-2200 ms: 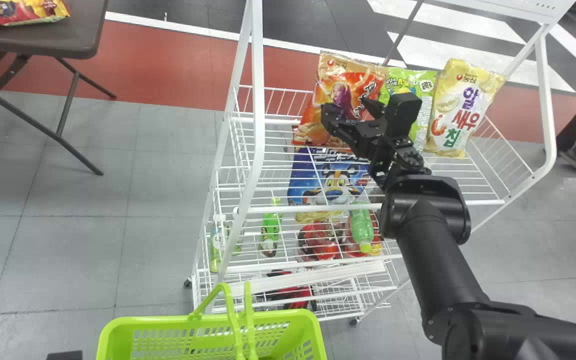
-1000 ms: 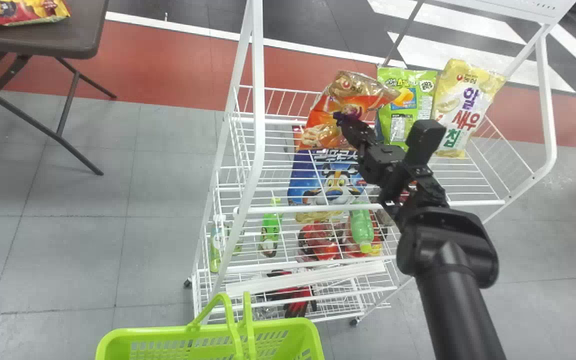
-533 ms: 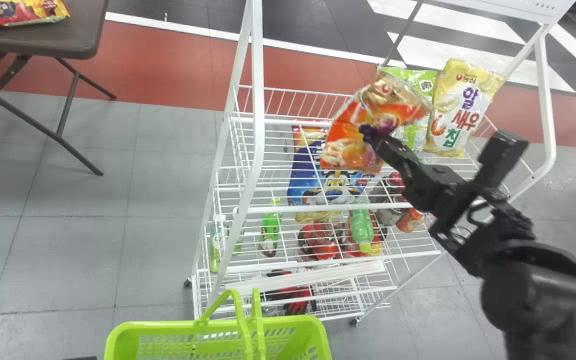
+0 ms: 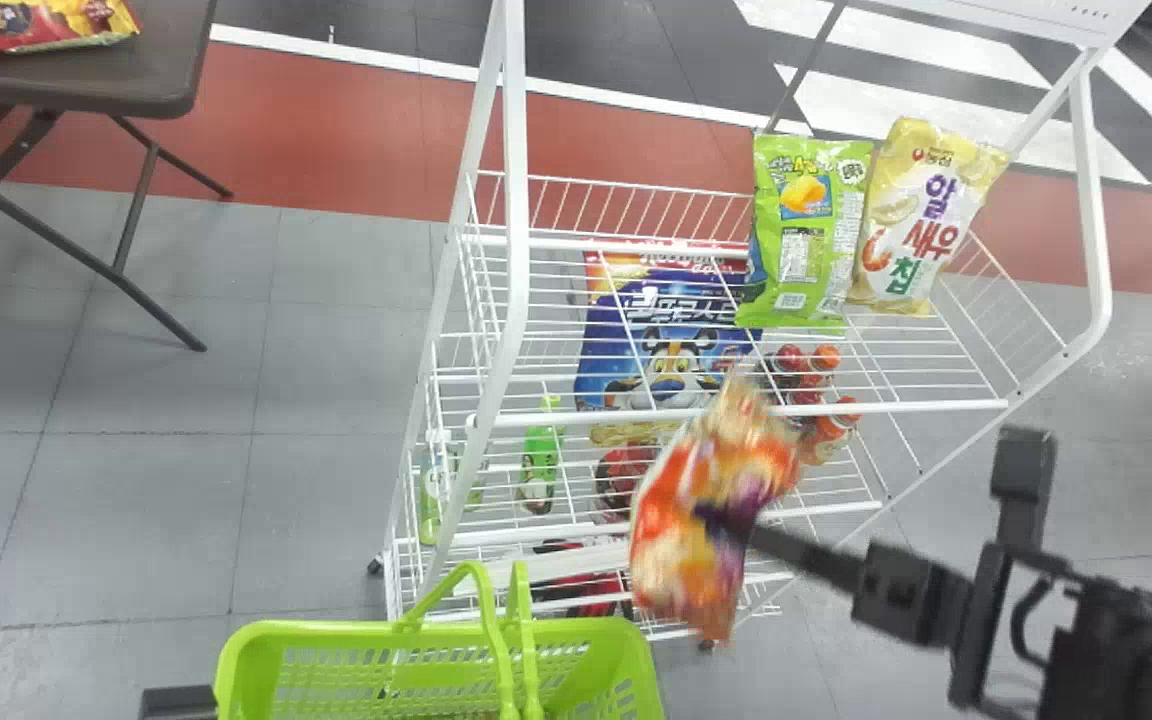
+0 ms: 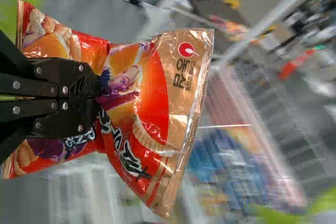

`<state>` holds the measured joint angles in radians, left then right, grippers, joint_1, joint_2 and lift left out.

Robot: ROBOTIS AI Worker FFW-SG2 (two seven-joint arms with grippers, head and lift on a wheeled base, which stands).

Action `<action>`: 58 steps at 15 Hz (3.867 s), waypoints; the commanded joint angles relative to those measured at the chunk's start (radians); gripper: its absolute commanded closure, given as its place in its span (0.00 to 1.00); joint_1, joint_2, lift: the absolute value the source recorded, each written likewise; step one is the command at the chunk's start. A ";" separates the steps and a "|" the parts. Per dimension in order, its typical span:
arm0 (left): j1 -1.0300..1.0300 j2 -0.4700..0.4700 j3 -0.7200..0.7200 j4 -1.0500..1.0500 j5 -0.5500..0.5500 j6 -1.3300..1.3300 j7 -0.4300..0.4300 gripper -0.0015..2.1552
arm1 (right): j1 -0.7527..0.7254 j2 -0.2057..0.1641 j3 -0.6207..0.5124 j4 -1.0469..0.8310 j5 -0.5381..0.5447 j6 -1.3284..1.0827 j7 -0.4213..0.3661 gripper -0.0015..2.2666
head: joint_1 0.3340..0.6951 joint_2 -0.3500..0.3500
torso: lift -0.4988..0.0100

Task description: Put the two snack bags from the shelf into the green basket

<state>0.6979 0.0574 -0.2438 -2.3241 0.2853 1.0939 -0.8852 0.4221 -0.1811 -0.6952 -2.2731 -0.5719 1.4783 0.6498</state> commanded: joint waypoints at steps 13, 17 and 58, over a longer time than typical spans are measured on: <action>-0.037 -0.005 0.001 0.026 0.015 0.007 0.011 0.96 | 0.126 -0.004 0.385 -0.097 0.099 0.094 -0.035 0.99 | 1.00 0.00 | 0.98; -0.034 -0.005 0.001 0.025 0.021 0.007 0.005 0.96 | 0.073 -0.037 0.503 0.072 0.113 0.094 -0.064 0.99 | 1.00 0.00 | 0.98; 0.011 0.001 -0.008 0.055 0.025 -0.076 -0.027 0.96 | 0.265 0.181 0.551 0.073 0.435 -1.467 -0.412 0.04 | 1.00 0.00 | 0.98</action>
<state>0.7084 0.0583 -0.2516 -2.2695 0.3099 1.0180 -0.9128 0.6872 0.0000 -0.1443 -2.1995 -0.1331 0.0114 0.2348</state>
